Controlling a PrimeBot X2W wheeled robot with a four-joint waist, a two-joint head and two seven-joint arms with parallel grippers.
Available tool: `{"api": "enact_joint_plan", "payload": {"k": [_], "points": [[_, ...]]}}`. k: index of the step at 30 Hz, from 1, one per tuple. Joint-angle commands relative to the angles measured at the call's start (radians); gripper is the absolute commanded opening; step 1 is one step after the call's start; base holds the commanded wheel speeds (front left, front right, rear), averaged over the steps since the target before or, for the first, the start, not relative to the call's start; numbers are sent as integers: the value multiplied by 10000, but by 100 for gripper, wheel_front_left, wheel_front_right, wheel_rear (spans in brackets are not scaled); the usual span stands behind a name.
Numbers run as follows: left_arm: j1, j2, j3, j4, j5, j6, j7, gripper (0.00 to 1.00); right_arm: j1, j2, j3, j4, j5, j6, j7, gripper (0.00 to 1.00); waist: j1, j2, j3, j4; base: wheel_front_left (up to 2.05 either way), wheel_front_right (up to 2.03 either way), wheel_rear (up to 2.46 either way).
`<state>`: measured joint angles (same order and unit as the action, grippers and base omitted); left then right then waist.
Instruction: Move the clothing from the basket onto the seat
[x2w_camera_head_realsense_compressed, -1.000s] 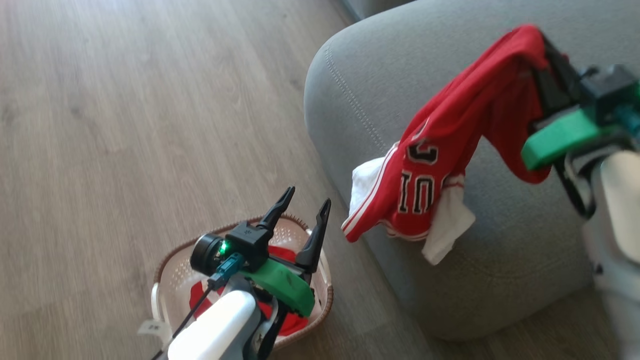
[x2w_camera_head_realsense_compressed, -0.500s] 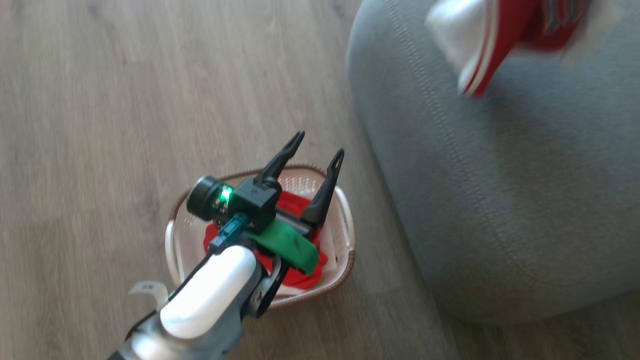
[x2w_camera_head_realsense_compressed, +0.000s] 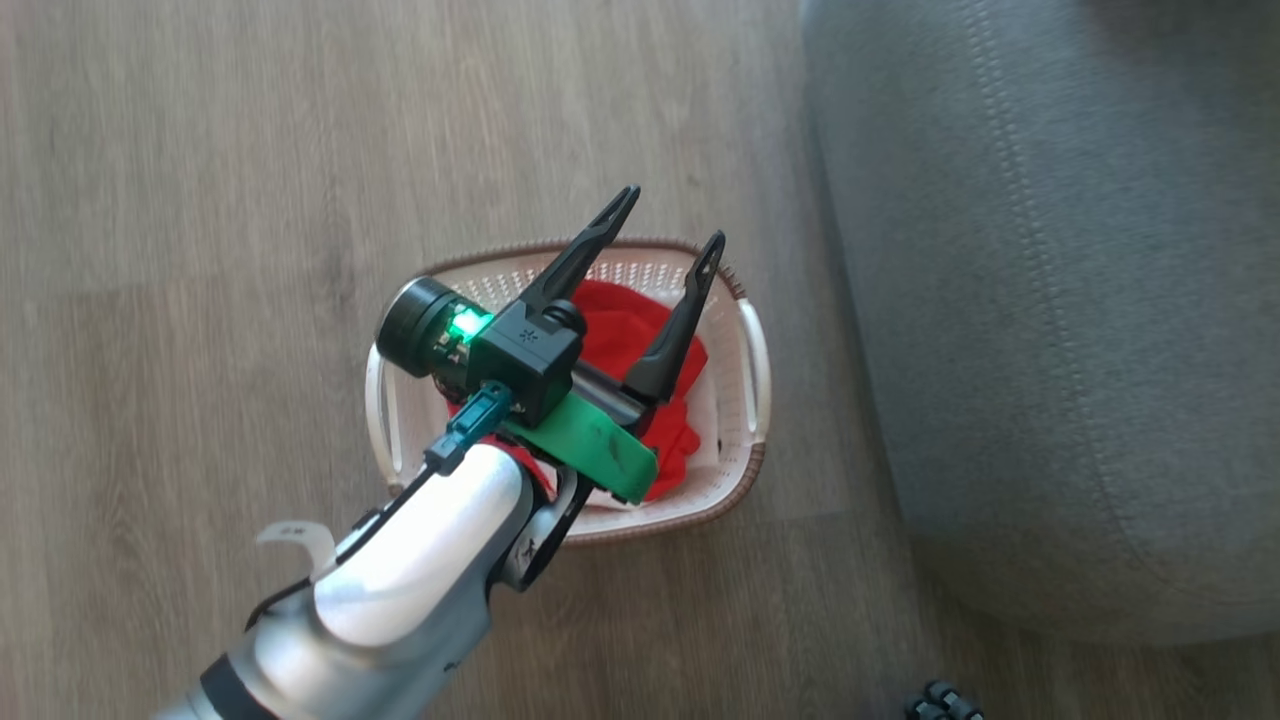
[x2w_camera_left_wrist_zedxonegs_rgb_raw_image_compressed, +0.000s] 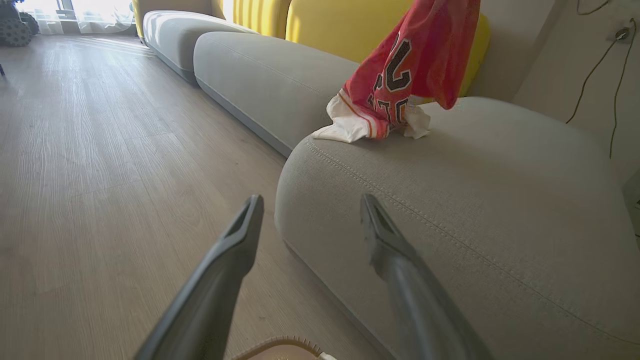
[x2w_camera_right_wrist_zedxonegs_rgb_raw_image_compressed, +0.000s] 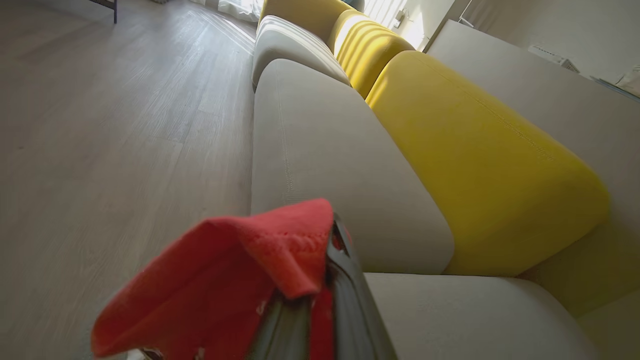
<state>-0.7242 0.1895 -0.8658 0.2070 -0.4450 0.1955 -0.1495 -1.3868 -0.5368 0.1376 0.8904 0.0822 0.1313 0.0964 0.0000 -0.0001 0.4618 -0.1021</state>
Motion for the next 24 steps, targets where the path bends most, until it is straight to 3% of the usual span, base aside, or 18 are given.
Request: {"api": "enact_joint_plan", "payload": {"k": [1, 12, 18, 19, 20, 21, 24], "points": [[-271, 182, 199, -394, 101, 116, 83, 100, -41, 82, -132, -63, 118, -6, -91, 0, 0, 1, 293, 214, 0, 0, 0], [-376, 398, 103, -629, 216, 214, 213, 100, 819, 499, -516, 2210, 164, -6, -38, 0, 0, 1, 926, 508, 0, 0, 0], [-337, 451, 78, -612, 193, 269, 224, 100, 942, 682, -367, 2741, 270, -6, -145, 0, 0, 1, 901, 467, 0, 0, 0], [-322, 462, 78, -600, 182, 280, 223, 100, 933, 688, -328, 2797, 295, -6, -165, 31, 0, 1, 870, 444, 0, 0, 0], [-304, 471, 77, -588, 172, 293, 222, 100, 929, 695, -284, 2851, 324, -6, -184, 75, 0, 1, 830, 414, 0, 0, 0], [-284, 479, 79, -576, 159, 307, 220, 100, 933, 710, -234, 2903, 355, -6, -199, 100, 0, 1, 782, 375, 0, 0, 0], [-211, 495, 69, -534, 111, 329, 204, 100, 1003, 731, 26, 3014, 360, -6, -280, 100, 0, 1, 611, 246, 0, 0, 0]]}}
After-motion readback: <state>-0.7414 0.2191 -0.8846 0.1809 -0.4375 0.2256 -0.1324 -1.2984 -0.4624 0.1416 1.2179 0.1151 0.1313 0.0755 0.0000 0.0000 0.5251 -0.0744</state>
